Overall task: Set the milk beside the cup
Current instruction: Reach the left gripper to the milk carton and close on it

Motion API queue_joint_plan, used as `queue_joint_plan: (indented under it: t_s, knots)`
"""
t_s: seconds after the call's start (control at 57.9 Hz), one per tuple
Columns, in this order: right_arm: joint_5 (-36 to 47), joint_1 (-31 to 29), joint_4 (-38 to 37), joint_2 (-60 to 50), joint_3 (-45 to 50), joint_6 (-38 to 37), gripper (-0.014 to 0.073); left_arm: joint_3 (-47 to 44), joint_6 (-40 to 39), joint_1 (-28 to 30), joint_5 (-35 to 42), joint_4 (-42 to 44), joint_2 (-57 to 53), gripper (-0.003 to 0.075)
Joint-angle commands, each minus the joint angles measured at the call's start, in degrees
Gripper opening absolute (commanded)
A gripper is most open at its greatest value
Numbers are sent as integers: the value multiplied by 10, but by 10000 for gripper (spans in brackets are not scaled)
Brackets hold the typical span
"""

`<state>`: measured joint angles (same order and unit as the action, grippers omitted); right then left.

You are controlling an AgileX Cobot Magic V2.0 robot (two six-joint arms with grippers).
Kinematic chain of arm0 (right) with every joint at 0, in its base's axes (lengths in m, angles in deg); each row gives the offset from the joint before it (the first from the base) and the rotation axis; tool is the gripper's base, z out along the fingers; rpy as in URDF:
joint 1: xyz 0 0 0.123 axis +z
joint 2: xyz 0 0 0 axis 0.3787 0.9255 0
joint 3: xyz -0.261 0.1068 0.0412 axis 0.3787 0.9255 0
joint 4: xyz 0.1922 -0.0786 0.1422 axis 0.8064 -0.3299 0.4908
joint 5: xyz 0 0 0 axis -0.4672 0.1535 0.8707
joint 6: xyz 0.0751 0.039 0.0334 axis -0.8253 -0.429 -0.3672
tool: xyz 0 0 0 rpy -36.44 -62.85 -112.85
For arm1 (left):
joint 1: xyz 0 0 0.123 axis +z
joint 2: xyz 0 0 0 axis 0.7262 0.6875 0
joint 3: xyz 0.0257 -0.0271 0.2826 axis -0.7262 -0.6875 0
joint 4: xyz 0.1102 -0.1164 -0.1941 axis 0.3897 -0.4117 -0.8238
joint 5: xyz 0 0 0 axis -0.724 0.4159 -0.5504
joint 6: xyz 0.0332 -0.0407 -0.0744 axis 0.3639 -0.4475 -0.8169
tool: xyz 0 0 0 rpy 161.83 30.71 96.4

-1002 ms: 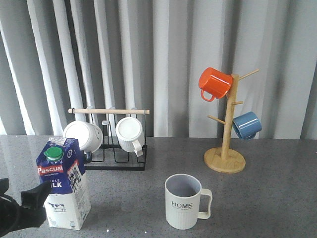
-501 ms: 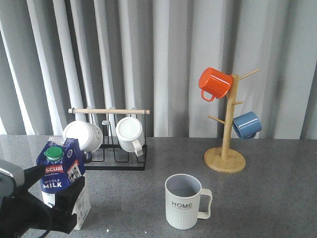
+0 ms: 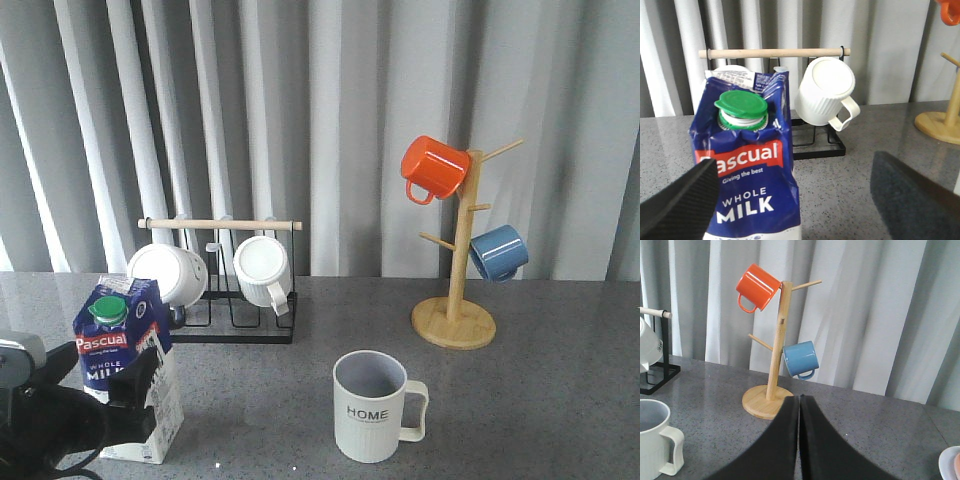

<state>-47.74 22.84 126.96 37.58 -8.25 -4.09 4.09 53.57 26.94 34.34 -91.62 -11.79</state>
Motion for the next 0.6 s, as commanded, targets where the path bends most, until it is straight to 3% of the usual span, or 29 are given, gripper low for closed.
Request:
queue_joint_plan:
  t_s: [0.0,0.432,0.587]
  knots:
    - [29,-4,1,-1,-16,5,-4,20,9,-3,70,-19,-1,587]
    - [29,-4,1,-1,-16,5,-4,20,48,-3,135,-81,26,587]
    - [29,-4,1,-1,-16,5,-4,20,44,-3,138,-46,55,587]
